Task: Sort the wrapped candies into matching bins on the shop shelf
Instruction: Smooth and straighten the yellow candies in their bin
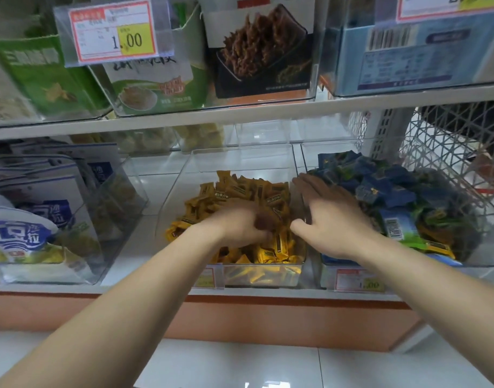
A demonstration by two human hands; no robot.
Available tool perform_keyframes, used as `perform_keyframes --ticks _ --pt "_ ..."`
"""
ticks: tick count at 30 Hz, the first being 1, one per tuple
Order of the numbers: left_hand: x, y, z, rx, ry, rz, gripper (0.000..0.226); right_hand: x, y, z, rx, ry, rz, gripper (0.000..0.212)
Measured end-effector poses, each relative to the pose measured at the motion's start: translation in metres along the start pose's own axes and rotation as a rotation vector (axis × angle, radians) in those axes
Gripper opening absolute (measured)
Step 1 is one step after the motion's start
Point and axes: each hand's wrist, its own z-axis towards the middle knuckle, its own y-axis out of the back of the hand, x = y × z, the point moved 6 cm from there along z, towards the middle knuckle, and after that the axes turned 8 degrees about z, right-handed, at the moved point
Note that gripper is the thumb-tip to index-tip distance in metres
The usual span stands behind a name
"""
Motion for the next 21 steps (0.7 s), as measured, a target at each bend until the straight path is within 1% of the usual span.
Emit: perform_keyframes --ticks 1,4,5,7,9,11,15,16,21 --pt "0.004 -0.006 0.002 0.064 0.049 0.081 0.042 0.000 0.000 0.000 0.001 -0.001 0.000 0.086" --pt "0.021 -0.012 0.005 0.174 0.233 0.232 0.095 0.000 0.000 0.000 0.012 -0.008 0.005 0.088" --pt "0.025 -0.013 0.006 0.199 0.287 0.253 0.108 0.000 0.000 0.000 0.015 -0.011 0.006 0.089" --pt "0.029 -0.018 0.008 0.239 0.353 0.247 0.121 0.000 -0.001 -0.001 0.013 -0.013 0.009 0.090" --pt "0.029 -0.023 0.012 0.290 0.398 0.236 0.124 0.001 -0.001 -0.001 0.006 -0.012 0.012 0.089" --pt "0.032 -0.024 0.015 0.327 0.452 0.200 0.123 0.001 -0.001 0.000 -0.008 -0.009 0.015 0.088" --pt "0.039 -0.025 0.016 0.355 0.479 0.005 0.125 0.007 -0.002 -0.001 -0.042 -0.009 0.023 0.083" --pt "0.037 -0.026 0.015 0.363 0.476 -0.013 0.124 0.008 -0.002 -0.001 -0.047 -0.012 0.023 0.082" --pt "0.026 -0.031 0.015 0.399 0.468 0.099 0.115 0.011 0.000 -0.002 -0.007 -0.019 0.034 0.080"
